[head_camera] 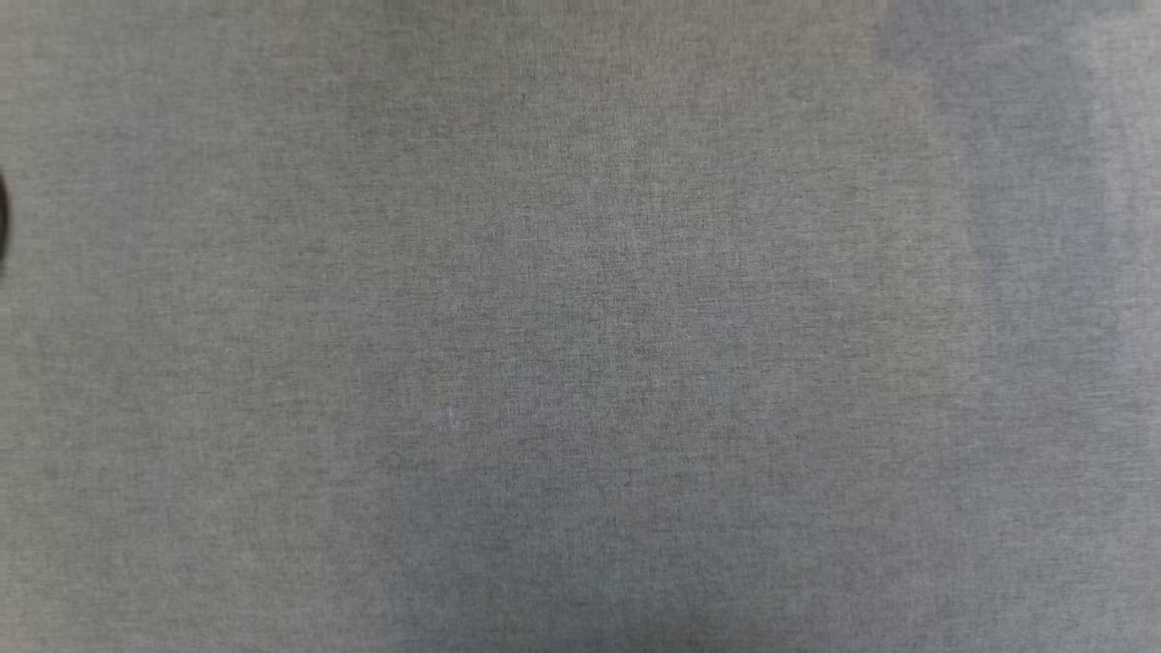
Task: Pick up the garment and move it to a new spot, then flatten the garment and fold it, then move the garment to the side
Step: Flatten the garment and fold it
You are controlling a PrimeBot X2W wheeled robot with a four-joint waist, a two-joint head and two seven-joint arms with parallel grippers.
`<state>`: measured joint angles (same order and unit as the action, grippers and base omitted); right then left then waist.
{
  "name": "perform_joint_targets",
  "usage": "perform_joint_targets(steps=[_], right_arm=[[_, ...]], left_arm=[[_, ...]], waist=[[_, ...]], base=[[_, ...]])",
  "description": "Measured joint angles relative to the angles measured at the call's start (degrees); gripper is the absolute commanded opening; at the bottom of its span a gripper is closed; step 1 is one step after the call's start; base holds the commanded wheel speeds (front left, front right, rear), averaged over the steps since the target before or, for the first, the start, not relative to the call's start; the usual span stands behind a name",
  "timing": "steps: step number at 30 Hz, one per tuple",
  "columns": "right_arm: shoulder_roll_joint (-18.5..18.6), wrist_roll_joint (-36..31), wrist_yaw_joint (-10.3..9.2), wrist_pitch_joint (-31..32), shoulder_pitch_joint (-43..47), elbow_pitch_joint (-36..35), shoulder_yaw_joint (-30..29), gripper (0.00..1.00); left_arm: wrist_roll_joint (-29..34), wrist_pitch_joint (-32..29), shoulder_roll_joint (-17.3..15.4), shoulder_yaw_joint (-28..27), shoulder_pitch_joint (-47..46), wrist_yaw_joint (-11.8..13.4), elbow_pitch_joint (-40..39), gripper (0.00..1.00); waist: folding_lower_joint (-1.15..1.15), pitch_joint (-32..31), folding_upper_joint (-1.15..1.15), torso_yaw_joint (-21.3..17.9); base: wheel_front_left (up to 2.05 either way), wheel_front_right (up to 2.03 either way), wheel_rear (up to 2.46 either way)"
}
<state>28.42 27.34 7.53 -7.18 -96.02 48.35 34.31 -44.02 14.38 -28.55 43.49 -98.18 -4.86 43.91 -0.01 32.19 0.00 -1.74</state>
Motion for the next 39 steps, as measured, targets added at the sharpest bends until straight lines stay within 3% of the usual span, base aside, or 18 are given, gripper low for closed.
perform_joint_targets(steps=[4, 16, 28, 31, 39], right_arm=[[-0.25, 3.11, -0.01, -1.93, 6.62, -1.30, 4.36, 0.00], [3.09, 13.66, -0.01, -5.52, 31.56, -10.37, 11.51, 0.00], [7.70, 16.81, 0.00, -6.71, 58.03, -17.29, 9.57, 0.00], [7.87, 16.83, -0.01, -6.69, 63.69, -17.88, 7.98, 0.00], [6.81, 16.63, -0.01, -6.71, 78.34, -17.18, 2.33, 0.00]], left_arm=[[-0.37, 0.27, -0.67, -1.66, 8.90, 0.19, -3.31, 0.00], [0.24, 0.29, -2.25, -11.37, 48.33, 6.22, -21.56, 0.00], [1.08, 0.29, -1.62, -16.21, 80.20, 10.82, -33.21, 0.00], [1.10, 0.29, -1.40, -16.63, 86.24, 12.17, -34.17, 0.00], [1.10, 0.29, 1.45, -18.42, 96.25, 12.59, -32.39, 0.00]], waist=[[0.00, -2.11, 0.00, 0.09], [0.01, -11.99, 0.00, 0.34], [0.01, -22.50, 0.00, 0.40], [0.02, -24.32, 0.00, 0.21], [0.02, -27.45, 0.00, -0.02]], base=[[0.00, 0.00, 0.00], [0.00, 0.00, 0.00], [0.00, 0.00, 0.00], [0.00, 0.00, 0.00], [0.00, 0.00, 0.00]])
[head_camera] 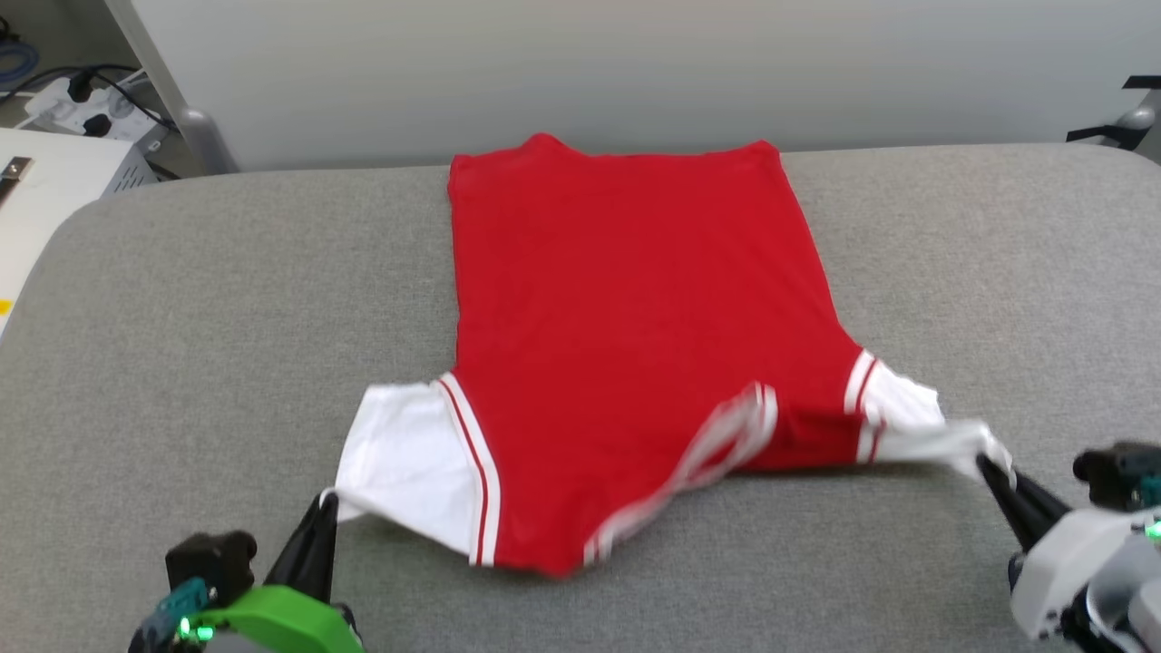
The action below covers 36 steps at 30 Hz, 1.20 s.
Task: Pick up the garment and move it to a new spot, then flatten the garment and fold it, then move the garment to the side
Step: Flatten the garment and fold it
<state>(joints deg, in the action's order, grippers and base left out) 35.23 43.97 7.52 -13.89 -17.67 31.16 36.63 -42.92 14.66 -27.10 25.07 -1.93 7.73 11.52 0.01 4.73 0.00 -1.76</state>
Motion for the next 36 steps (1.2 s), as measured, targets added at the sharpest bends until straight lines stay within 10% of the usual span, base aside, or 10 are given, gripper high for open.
perform_joint_targets(steps=[18, 19, 20, 36], right_arm=[[-1.88, -3.88, 0.02, 3.90, 18.63, -7.23, -15.93, 0.00], [-2.22, -4.56, 0.02, 4.70, 18.76, -7.61, -16.85, 0.35], [-2.48, -5.22, 0.02, 5.15, 18.78, -8.09, -17.74, 1.00], [-0.20, -15.52, 0.01, 18.96, 2.15, -34.31, -38.31, 1.00]], left_arm=[[2.46, 0.00, 4.19, -5.87, 8.07, -2.54, 1.54, 0.00], [2.87, 0.00, 4.26, -5.90, 8.04, -2.65, 1.55, 0.00], [3.32, 0.00, 4.31, -5.89, 8.03, -2.77, 1.57, 0.00], [11.01, 0.00, 7.99, -6.41, 2.43, -3.16, -5.52, 0.00]], waist=[[0.00, -0.16, 0.00, 1.33], [0.00, -0.05, 0.00, 1.44], [0.00, 0.05, 0.00, 1.51], [0.00, 6.25, 0.00, 3.57]], base=[[0.00, 0.00, 0.00], [0.00, 0.00, 0.00], [0.00, 0.00, 0.00], [0.00, 0.00, 0.00]])
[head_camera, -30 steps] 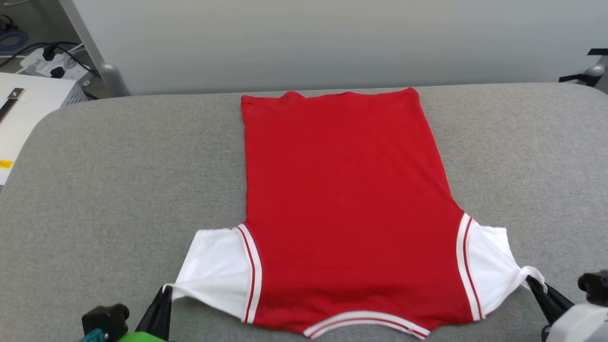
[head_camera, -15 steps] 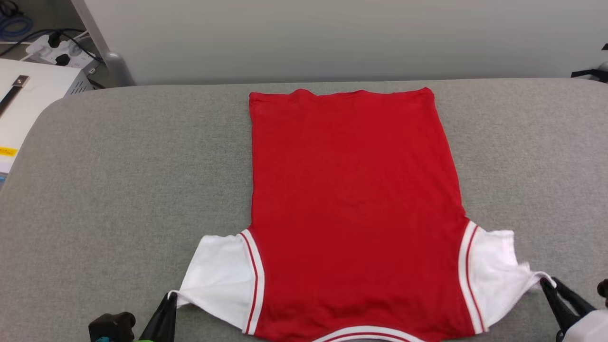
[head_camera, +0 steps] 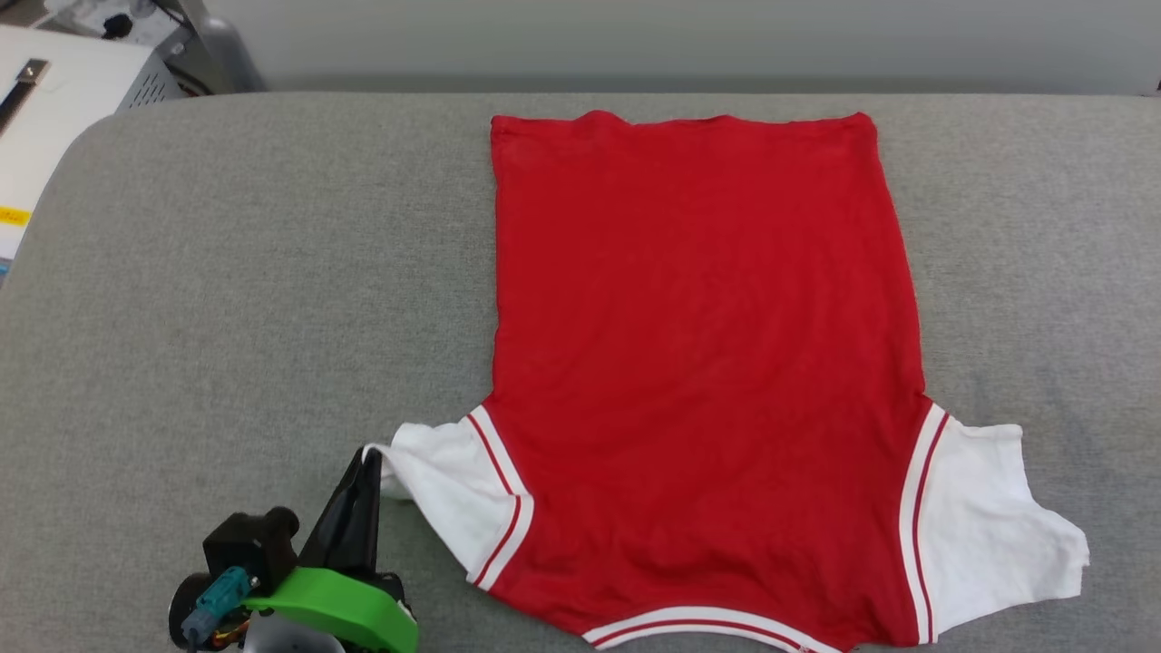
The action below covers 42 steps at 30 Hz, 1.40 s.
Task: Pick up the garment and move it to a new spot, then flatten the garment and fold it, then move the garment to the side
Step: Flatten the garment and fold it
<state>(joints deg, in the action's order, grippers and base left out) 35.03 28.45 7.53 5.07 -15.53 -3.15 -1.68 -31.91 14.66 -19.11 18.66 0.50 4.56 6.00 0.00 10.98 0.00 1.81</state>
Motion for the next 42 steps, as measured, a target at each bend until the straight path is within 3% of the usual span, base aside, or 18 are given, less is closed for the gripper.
perform_joint_targets(steps=[5, 10, 14, 19, 27, 38, 39, 40, 41, 42], right_arm=[[1.99, 3.37, 0.00, 14.95, -11.95, -0.02, 0.47, 1.00], [6.01, 6.79, 0.00, 32.09, -24.72, 4.94, 5.52, 1.00], [6.57, 8.78, 0.00, 44.09, -34.73, 9.65, 8.83, 1.00], [6.06, 8.34, 0.00, 54.71, -44.28, 17.53, 10.68, 1.00], [2.96, 1.62, 0.00, 59.56, -52.47, 25.31, 12.52, 1.00], [5.00, -0.15, 0.00, 58.74, -52.16, 29.70, 14.49, 1.00], [5.23, 0.03, 0.00, 58.70, -52.17, 29.70, 14.38, 0.42], [5.36, 0.05, 0.00, 58.54, -52.17, 29.71, 14.39, 0.13], [5.46, 0.07, 0.00, 58.12, -52.15, 29.82, 14.40, 0.00], [5.45, 0.05, 0.00, 57.68, -52.14, 29.95, 14.43, 0.00]], left_arm=[[3.14, 0.00, 2.40, -0.05, -2.71, -0.02, -3.12, 0.00], [5.97, 0.00, 5.32, -0.07, -5.09, -0.59, -4.66, 0.00], [8.03, 0.00, 7.84, -0.48, -6.74, -1.76, -5.57, 0.00], [9.94, 0.00, 10.73, -0.67, -8.56, -3.70, -6.30, 0.00], [12.79, 0.00, 13.52, -0.66, -11.52, -6.86, -5.97, 0.00], [14.63, 0.02, 15.44, -2.35, -12.89, -8.50, -5.64, 0.00], [14.83, 0.02, 15.48, -2.57, -12.88, -8.72, -5.55, 0.00], [14.89, 0.03, 15.51, -2.76, -12.88, -8.86, -5.48, 0.00], [14.90, 0.03, 15.60, -3.05, -12.87, -8.87, -5.38, 0.00], [14.97, 0.04, 15.63, -3.41, -12.83, -8.88, -5.26, 0.00]], waist=[[0.00, 3.59, 0.00, 2.21], [-0.01, 8.08, 0.00, 4.85], [-0.01, 12.01, 0.00, 6.90], [-0.01, 16.76, 0.00, 9.34], [-0.02, 23.82, 0.00, 13.38], [0.00, 29.69, 0.00, 17.27], [0.00, 29.71, 0.00, 17.36], [0.00, 29.65, 0.00, 17.35], [0.00, 29.51, 0.00, 17.29], [0.00, 29.35, 0.00, 17.15]], base=[[0.00, 0.00, 0.00], [0.00, 0.00, 0.00], [0.00, 0.00, 0.00], [0.00, 0.00, 0.00], [0.00, 0.00, 0.00], [0.00, 0.00, 0.00], [0.00, 0.00, 0.00], [0.00, 0.00, 0.00], [0.00, 0.00, 0.00], [0.00, 0.00, 0.00]])
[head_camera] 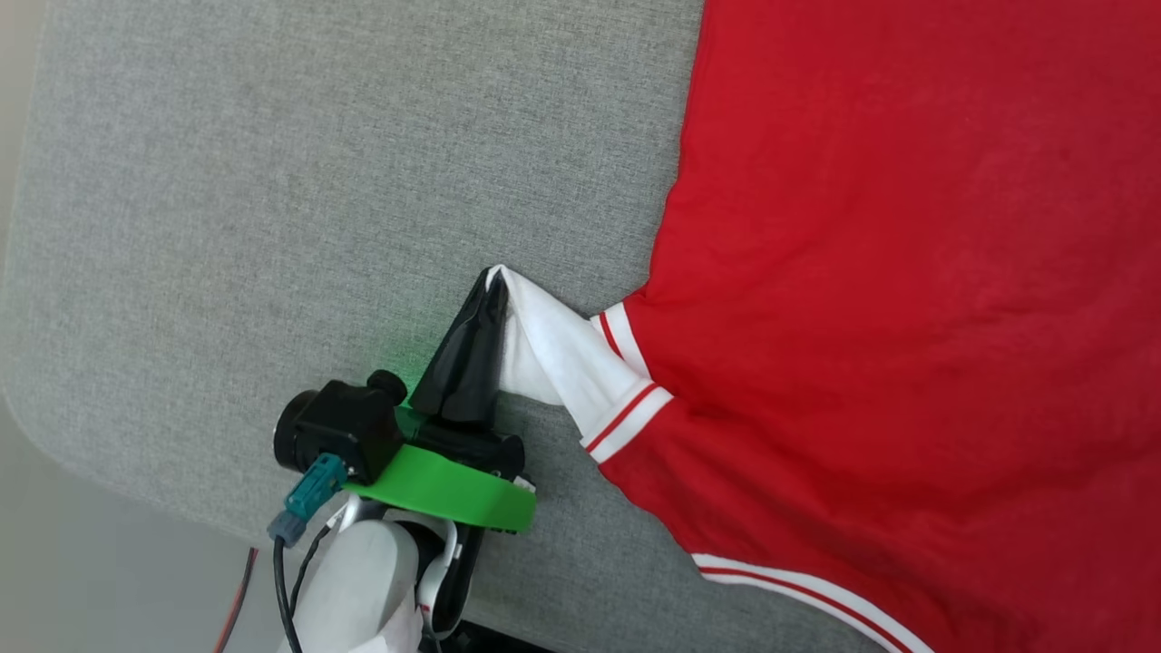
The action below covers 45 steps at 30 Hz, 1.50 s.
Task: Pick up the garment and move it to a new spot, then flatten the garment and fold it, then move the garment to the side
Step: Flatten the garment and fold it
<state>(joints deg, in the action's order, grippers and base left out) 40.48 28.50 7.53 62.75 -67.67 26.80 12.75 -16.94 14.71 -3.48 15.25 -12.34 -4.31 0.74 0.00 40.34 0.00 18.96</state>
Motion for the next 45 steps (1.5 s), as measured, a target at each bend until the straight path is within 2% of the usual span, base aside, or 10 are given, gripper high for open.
perform_joint_targets(steps=[6, 9, 13, 18, 24, 29, 36, 41, 45], right_arm=[[-2.01, 1.40, -0.01, -6.41, 0.40, 2.11, -0.66, 0.00], [-1.71, 1.66, -0.01, -9.73, 1.55, 1.85, 2.02, 0.00], [1.91, 4.12, 0.00, -13.71, 5.04, -1.09, 7.55, 0.00], [6.33, 9.81, 0.00, -19.97, 11.48, -5.76, 9.27, 0.00], [12.89, 15.50, -0.01, -25.06, 27.57, -13.80, 9.47, 0.00], [15.00, 17.91, 0.00, -26.93, 40.77, -17.93, 6.45, 0.00], [13.73, 19.70, -0.01, -27.84, 61.00, -20.75, -2.86, 0.00], [8.57, 19.33, 0.00, -26.92, 73.68, -21.54, -6.73, 0.00], [4.49, 18.24, -0.01, -27.22, 79.38, -21.23, -9.57, 0.00]], left_arm=[[0.77, 0.05, 0.12, -1.86, 1.02, -0.04, 0.99, 0.00], [1.14, 0.05, 0.15, -2.57, 2.08, -0.24, 1.75, 0.00], [1.58, 0.05, 0.08, -3.57, 3.85, -0.51, 2.89, 0.00], [1.86, 0.05, -0.29, -5.10, 6.58, -0.51, 4.00, 0.00], [1.86, 0.07, -1.08, -6.36, 9.62, -0.45, 4.68, 0.00], [1.81, 0.05, -2.00, -7.53, 12.54, 0.10, 4.74, 0.00], [1.65, 0.04, -2.79, -7.97, 14.39, 0.64, 4.82, 0.00], [1.33, 0.04, -2.85, -7.66, 14.52, 0.87, 4.86, 0.00], [1.35, 0.03, -2.92, -7.01, 14.33, 1.05, 5.15, 0.00]], waist=[[0.00, -2.20, 0.00, -1.40], [-0.01, -4.08, 0.00, -2.19], [-0.01, -7.20, 0.00, -3.34], [0.00, -11.60, 0.00, -5.02], [0.00, -17.03, 0.00, -7.06], [0.00, -20.80, 0.00, -8.92], [0.00, -24.98, 0.00, -12.00], [0.01, -26.32, 0.00, -13.66], [0.00, -26.44, 0.00, -13.62]], base=[[0.00, 0.00, 0.00], [0.00, 0.00, 0.00], [0.00, 0.00, 0.00], [0.00, 0.00, 0.00], [0.00, 0.00, 0.00], [0.00, 0.00, 0.00], [0.00, 0.00, 0.00], [0.00, 0.00, 0.00], [0.00, 0.00, 0.00]])
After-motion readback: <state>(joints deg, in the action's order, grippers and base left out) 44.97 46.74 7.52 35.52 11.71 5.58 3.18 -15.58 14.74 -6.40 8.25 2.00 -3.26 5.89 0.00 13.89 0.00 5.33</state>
